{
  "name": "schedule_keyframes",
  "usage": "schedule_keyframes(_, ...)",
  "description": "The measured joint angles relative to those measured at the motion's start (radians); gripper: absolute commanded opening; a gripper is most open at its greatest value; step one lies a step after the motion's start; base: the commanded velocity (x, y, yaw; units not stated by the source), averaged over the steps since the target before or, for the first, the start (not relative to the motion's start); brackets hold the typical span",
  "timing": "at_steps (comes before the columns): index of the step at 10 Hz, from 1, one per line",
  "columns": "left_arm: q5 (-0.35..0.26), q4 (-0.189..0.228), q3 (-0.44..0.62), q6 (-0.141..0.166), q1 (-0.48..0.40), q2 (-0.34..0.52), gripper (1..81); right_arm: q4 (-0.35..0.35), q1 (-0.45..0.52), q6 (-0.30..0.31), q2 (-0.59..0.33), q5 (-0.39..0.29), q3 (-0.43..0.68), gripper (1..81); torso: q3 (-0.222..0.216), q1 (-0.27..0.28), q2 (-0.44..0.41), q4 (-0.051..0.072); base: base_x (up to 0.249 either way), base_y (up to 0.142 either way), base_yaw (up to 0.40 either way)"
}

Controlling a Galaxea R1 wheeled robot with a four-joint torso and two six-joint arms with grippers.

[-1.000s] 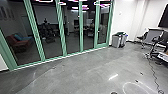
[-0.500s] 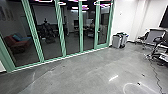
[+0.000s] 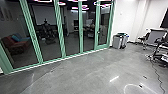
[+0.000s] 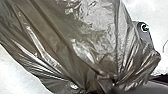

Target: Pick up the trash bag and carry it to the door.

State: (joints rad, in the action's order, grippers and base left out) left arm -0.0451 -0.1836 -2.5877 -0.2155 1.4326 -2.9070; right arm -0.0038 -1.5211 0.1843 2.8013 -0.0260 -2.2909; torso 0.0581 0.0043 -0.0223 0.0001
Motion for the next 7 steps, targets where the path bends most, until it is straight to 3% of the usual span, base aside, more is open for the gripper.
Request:
schedule_keyframes(2,0.000,0.000,0.000,0.000,0.000,-0.001,1.0,0.000,0.000,0.000,0.000,0.000,0.000,81.1,0.000,0.000,0.000,0.000,0.153,0.000,0.000)
schedule_keyframes(7,0.000,0.000,-0.003,0.000,-0.002,-0.004,1.0,0.000,0.000,0.000,-0.001,0.000,-0.001,81.1,0.000,0.000,0.000,0.000,0.144,-0.075,0.000)
